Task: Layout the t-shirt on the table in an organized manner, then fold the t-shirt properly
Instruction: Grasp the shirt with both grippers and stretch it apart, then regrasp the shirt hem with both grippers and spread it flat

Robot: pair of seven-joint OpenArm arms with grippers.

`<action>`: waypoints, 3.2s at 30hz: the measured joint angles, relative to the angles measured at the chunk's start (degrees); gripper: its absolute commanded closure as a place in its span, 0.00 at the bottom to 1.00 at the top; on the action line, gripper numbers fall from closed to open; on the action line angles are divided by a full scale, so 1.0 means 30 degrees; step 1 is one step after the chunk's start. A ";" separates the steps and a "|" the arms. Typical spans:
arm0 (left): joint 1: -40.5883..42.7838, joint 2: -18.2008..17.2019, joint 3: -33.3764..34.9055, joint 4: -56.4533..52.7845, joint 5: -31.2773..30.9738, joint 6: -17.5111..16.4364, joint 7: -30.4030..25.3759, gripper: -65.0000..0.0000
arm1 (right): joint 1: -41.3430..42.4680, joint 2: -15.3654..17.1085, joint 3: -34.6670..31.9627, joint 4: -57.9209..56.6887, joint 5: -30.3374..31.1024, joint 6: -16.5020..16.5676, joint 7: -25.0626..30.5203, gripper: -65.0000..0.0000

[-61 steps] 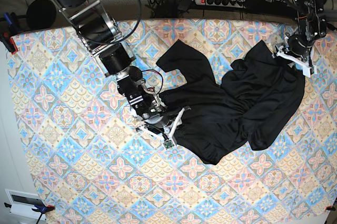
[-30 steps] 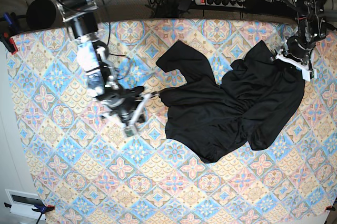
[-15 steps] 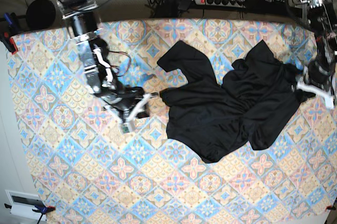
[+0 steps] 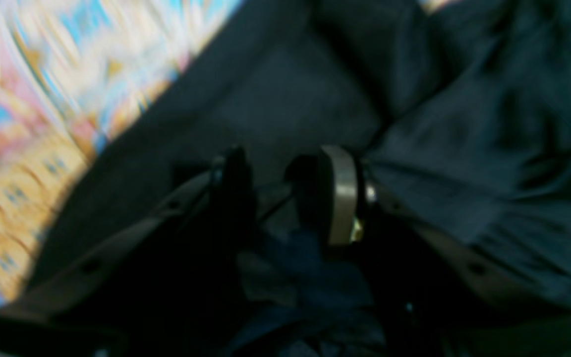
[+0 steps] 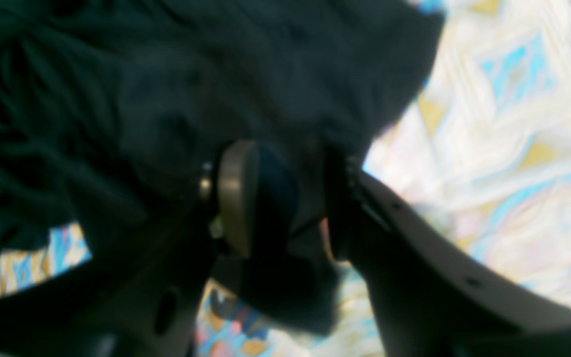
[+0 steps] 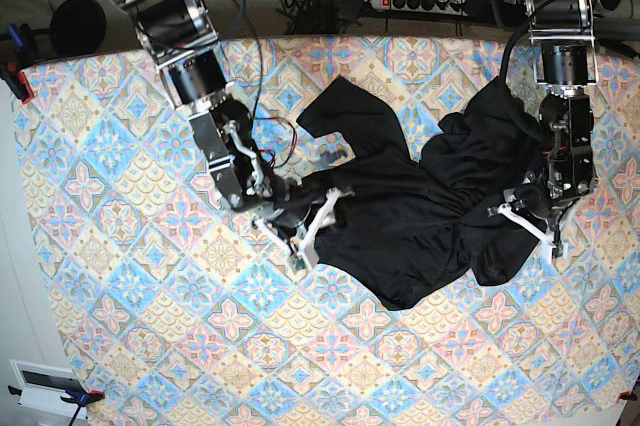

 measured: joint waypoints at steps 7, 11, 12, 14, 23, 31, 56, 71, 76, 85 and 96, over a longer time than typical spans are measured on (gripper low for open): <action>-0.0372 0.0568 -0.0029 -0.0080 0.0080 0.0000 -0.0168 0.63 | 0.1450 0.0131 -0.2754 -0.1945 -0.0102 -0.0036 -0.0153 0.41; -0.0175 0.0532 -0.0029 -0.0087 0.0095 0.0007 -0.0022 0.63 | 0.1523 0.0080 -0.3104 -0.2317 -0.0044 -0.0051 0.0124 0.45; -0.0189 0.0525 -0.0029 -0.0087 0.0095 0.0007 -0.0029 0.63 | 0.1596 0.0124 -0.3104 -0.2324 -0.0080 -0.0109 0.0153 0.46; -0.0233 0.0539 -0.0029 -0.0087 0.0087 0.0007 -0.0102 0.63 | 0.1668 0.0321 -0.3053 -0.2324 -0.0131 -0.0189 0.0138 0.48; -0.0189 0.0539 -0.0029 -0.0087 0.0095 0.0007 -0.0087 0.63 | 0.1566 0.0197 -0.3067 -0.2229 -0.0073 -0.0138 0.0007 0.92; -0.0189 0.0546 -0.0066 -0.0036 0.0087 0.0000 -0.0058 0.63 | -0.0707 0.0481 -0.2951 0.0962 -0.0219 -0.0255 -0.0386 1.00; 0.0532 0.1639 0.0423 0.3861 0.0335 0.0029 0.0058 0.63 | -1.1883 0.8480 1.1060 1.4185 0.5887 -0.0197 -0.1188 1.00; -0.2907 0.0831 1.0149 -0.1384 0.1042 -0.3308 -0.0495 0.75 | -1.2466 0.8378 1.1526 1.4098 0.5938 -0.0117 -0.1107 1.00; -0.3162 0.0860 0.9224 -0.1392 0.3402 -0.5122 -0.0772 1.00 | -1.2473 0.8386 1.1548 1.4003 0.5931 -0.0175 -0.1188 1.00; -0.3242 0.0750 0.2127 -0.1421 0.5399 -0.5107 -0.1195 1.00 | -1.2502 0.8357 1.1562 1.3821 0.5850 -0.0117 -0.1188 1.00; -0.2827 -0.1894 -0.2623 -0.1435 0.5326 -0.5020 -0.1209 1.00 | -1.2619 0.8335 1.1526 1.3821 0.3388 -0.0109 -0.3024 1.00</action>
